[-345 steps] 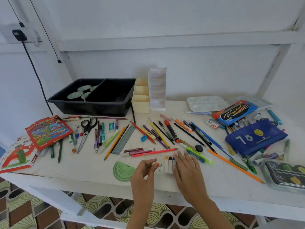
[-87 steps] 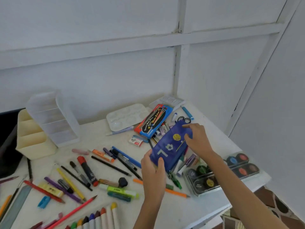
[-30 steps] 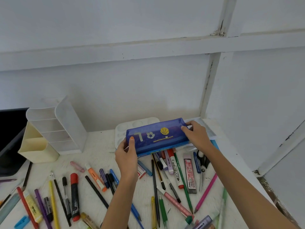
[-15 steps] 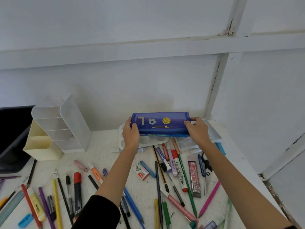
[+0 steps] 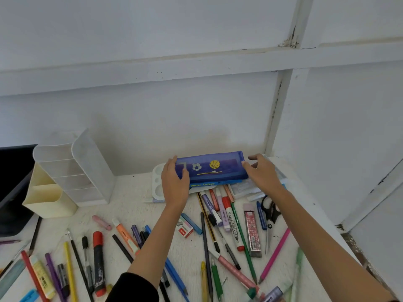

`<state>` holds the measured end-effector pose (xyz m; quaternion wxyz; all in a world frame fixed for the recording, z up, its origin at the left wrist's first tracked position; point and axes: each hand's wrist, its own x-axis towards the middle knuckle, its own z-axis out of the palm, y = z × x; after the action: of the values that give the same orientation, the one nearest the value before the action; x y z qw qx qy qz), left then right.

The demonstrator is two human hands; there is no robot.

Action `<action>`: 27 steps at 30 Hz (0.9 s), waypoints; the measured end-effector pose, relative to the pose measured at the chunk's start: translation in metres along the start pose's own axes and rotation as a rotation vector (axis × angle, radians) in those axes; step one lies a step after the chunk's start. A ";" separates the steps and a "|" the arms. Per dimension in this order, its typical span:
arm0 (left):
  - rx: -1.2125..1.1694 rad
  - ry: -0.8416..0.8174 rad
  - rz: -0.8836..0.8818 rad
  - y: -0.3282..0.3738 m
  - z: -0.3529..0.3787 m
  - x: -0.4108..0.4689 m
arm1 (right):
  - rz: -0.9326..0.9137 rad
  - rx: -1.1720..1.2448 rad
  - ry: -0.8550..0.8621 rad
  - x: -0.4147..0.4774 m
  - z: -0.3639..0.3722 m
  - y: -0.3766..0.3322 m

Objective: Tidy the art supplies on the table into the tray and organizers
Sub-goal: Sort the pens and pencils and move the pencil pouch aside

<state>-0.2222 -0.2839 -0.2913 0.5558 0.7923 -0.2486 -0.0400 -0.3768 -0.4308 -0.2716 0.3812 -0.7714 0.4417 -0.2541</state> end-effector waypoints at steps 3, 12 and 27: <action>0.007 -0.025 0.127 0.012 0.005 -0.015 | -0.040 -0.019 -0.039 -0.001 -0.025 0.001; 0.021 -0.354 0.370 0.031 0.046 -0.065 | -0.048 -0.059 -0.077 -0.017 -0.069 0.031; 0.503 -0.458 0.663 0.036 0.104 -0.085 | -0.146 -0.123 0.030 -0.038 -0.049 0.063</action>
<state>-0.3444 -0.3451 -0.3168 0.2604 0.7509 -0.6063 0.0274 -0.4616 -0.4361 -0.2967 0.3068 -0.8197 0.4046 -0.2650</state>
